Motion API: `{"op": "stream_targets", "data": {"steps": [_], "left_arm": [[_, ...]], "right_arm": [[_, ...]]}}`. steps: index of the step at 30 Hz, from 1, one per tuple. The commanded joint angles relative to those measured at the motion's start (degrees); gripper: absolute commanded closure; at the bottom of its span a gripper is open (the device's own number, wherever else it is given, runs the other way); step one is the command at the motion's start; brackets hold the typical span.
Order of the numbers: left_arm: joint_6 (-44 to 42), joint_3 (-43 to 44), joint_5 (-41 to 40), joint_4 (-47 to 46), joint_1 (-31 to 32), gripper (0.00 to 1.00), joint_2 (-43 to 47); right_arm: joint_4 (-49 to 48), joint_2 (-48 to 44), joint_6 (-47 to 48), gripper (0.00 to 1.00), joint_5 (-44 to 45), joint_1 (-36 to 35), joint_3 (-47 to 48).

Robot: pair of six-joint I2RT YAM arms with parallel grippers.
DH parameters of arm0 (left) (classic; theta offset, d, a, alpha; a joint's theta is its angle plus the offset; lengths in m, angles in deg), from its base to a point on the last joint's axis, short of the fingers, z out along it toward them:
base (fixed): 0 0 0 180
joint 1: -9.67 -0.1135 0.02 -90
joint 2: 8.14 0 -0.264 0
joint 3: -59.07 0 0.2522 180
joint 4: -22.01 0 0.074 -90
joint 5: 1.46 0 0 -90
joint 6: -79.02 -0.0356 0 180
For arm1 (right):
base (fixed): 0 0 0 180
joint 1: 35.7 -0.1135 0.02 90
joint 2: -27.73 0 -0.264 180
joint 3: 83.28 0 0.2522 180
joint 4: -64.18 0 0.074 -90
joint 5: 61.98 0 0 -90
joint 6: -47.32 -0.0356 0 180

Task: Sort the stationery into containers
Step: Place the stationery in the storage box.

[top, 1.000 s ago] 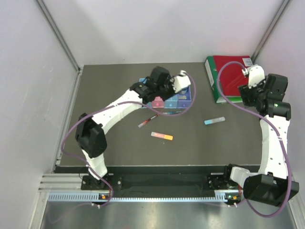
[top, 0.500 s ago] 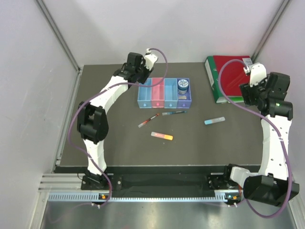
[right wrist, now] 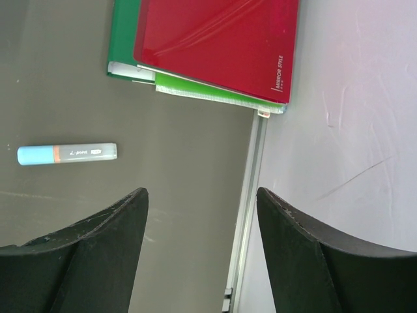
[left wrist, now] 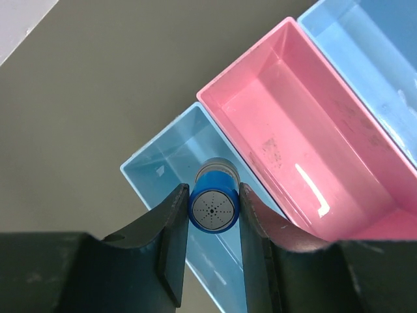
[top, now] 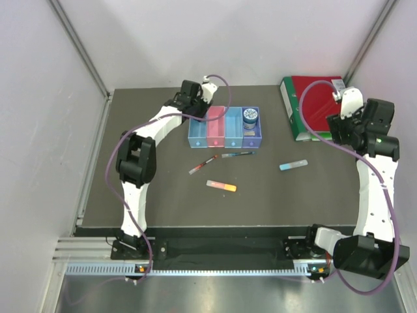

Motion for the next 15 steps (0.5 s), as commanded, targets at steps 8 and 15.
{"op": "stream_targets", "data": {"steps": [8, 15], "left_arm": [[-0.66, 3.26, -0.29, -6.58, -1.32, 1.0, -5.27], [-0.92, 4.05, -0.82, -7.37, -1.76, 0.9, -6.85]], "right_arm": [[0.18, -0.24, -1.07, 0.32, -0.5, 0.33, 3.76], [0.35, -0.15, -1.42, 0.33, -0.5, 0.15, 3.76]]}}
